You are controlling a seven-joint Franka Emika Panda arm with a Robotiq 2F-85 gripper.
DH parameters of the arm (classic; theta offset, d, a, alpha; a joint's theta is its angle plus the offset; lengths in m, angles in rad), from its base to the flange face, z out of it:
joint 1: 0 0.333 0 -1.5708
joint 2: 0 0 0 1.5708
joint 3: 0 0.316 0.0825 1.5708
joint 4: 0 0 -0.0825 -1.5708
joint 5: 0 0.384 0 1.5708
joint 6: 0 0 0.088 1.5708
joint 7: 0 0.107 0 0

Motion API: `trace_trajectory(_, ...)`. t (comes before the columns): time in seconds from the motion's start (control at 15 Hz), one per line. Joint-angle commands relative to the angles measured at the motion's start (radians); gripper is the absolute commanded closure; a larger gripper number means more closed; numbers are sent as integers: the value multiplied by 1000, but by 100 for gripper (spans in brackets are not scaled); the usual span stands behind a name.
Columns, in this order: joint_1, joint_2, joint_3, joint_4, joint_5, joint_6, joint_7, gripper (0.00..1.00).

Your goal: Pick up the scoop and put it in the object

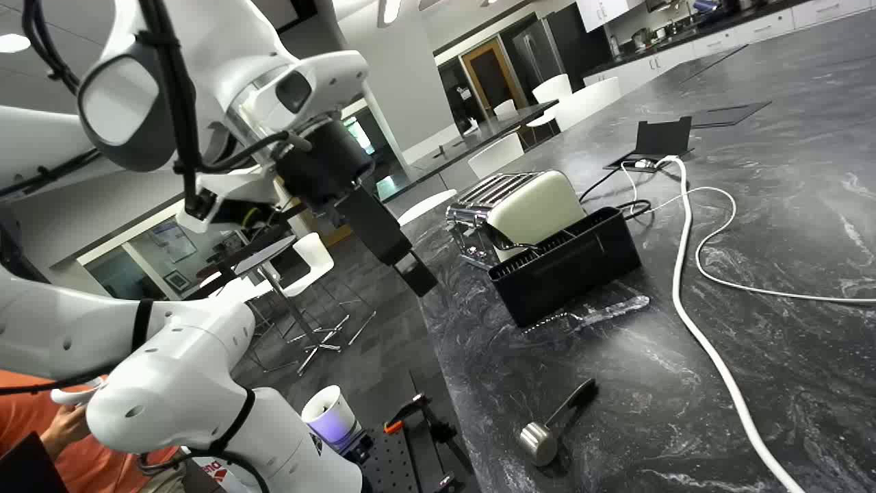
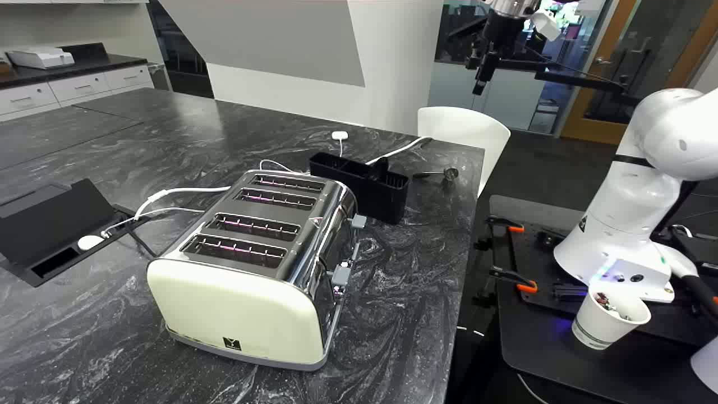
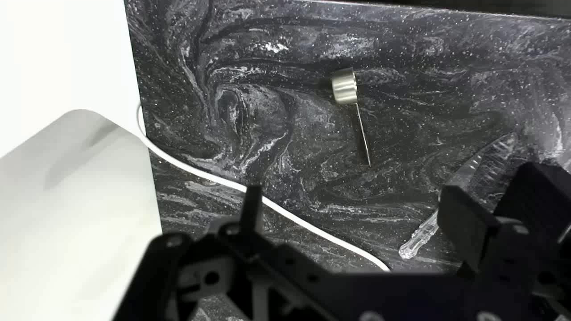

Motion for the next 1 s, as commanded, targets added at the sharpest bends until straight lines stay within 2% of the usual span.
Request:
trace_trajectory(0.0,-1,0,2,2,2,-3,-1,0)
trace_trajectory(0.53,-1,0,2,2,2,-3,-1,0)
trace_trajectory(0.8,34,12,-28,-132,-62,301,-114,0)
trace_trajectory(0.93,29,30,-31,-206,-94,464,-146,0)
